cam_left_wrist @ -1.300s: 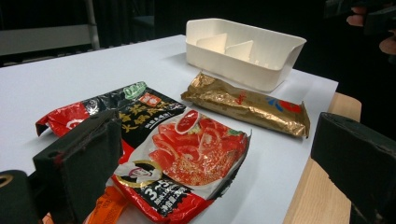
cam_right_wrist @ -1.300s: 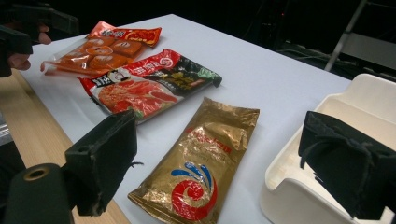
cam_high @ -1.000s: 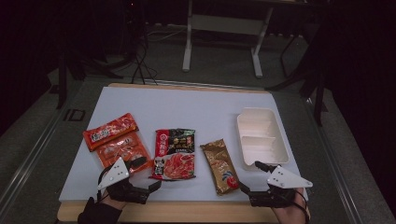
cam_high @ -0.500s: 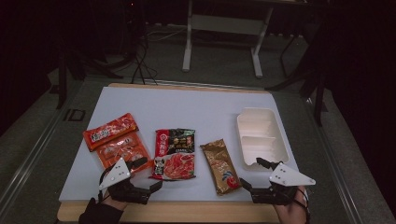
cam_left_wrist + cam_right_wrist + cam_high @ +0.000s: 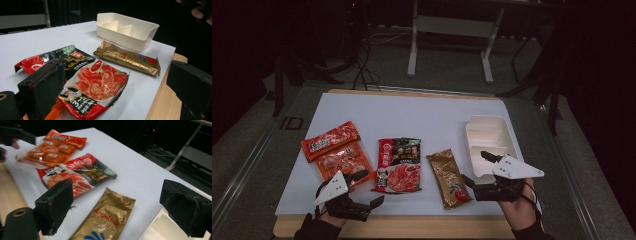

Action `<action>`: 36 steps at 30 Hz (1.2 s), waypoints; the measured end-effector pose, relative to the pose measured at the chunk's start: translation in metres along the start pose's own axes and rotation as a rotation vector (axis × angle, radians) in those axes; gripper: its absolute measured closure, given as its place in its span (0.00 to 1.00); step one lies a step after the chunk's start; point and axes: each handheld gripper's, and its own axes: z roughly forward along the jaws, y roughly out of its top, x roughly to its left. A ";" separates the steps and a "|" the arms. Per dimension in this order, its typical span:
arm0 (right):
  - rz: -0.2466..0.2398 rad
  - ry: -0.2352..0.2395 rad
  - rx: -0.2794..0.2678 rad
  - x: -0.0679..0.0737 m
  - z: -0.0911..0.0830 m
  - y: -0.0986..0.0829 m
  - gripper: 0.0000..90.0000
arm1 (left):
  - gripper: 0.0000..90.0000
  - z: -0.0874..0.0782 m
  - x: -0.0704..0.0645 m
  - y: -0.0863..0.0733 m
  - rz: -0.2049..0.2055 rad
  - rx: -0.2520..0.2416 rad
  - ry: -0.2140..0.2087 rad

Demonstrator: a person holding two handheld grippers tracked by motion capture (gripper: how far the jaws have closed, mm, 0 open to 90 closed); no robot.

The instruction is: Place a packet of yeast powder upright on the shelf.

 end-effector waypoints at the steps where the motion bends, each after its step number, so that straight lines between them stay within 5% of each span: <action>1: 0.000 0.000 0.000 0.000 0.000 0.000 0.13 | 0.03 0.000 0.000 0.000 0.000 0.000 -0.001; 8: 0.103 -0.005 0.035 -0.015 0.030 0.010 0.12 | 0.03 0.002 -0.002 0.000 0.005 0.011 -0.004; 22: 0.119 -0.021 0.154 -0.029 0.076 0.012 0.12 | 0.03 0.002 -0.002 0.000 0.007 0.015 -0.011; 36: 0.237 -0.027 0.292 -0.030 0.121 0.003 0.17 | 0.03 0.003 -0.003 0.001 0.007 0.023 -0.019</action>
